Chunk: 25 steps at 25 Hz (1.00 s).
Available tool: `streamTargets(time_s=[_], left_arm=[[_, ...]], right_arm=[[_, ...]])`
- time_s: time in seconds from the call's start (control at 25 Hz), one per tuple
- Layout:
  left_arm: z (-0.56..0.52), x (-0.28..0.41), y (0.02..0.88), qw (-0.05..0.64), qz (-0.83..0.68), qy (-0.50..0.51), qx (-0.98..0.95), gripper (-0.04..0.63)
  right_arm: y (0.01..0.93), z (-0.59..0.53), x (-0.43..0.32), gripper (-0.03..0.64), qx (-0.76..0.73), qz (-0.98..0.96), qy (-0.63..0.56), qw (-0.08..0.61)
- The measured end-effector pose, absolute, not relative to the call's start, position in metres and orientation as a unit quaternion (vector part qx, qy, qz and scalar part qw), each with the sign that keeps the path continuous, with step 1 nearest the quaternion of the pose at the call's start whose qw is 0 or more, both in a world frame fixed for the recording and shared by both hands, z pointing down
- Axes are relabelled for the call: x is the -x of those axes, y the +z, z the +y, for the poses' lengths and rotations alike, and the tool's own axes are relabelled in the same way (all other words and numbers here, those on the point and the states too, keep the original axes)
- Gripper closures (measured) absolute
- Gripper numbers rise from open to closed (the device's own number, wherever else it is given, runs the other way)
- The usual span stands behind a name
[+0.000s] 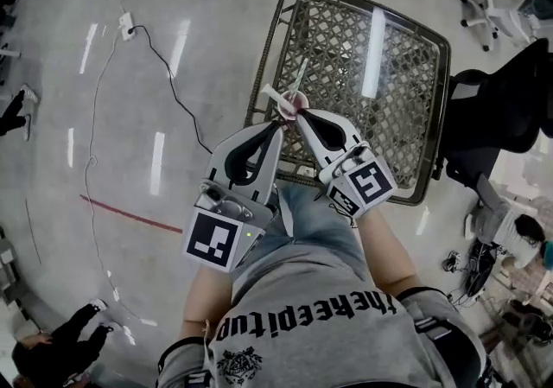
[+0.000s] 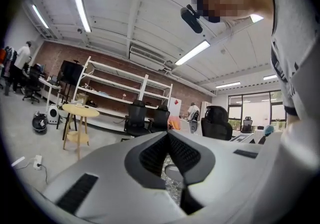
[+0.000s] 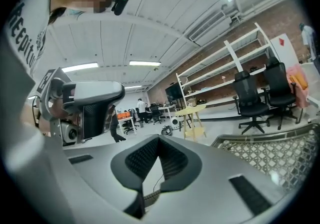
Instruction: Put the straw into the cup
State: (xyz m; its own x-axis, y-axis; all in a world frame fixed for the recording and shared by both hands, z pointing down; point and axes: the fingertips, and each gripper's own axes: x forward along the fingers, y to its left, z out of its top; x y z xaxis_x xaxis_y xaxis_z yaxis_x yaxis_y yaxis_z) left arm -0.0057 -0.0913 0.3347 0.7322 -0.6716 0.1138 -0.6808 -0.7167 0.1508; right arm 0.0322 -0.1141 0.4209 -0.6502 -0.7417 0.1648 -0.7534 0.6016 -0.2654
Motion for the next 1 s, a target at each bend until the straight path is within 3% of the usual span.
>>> streamTargets(time_s=[0.28, 1.0], left_arm=[[-0.088, 0.011, 0.313, 0.086, -0.331, -0.012, -0.94, 0.574], [-0.061, 0.002, 0.317, 0.085, -0.201, 0.002, -0.976, 0.574]], right_arm=[[0.386, -0.097, -0.028, 0.611, -0.449, -0.883, 0.136, 0.004], [0.331, -0.052, -0.026, 0.611, -0.537, -0.838, 0.096, -0.022]])
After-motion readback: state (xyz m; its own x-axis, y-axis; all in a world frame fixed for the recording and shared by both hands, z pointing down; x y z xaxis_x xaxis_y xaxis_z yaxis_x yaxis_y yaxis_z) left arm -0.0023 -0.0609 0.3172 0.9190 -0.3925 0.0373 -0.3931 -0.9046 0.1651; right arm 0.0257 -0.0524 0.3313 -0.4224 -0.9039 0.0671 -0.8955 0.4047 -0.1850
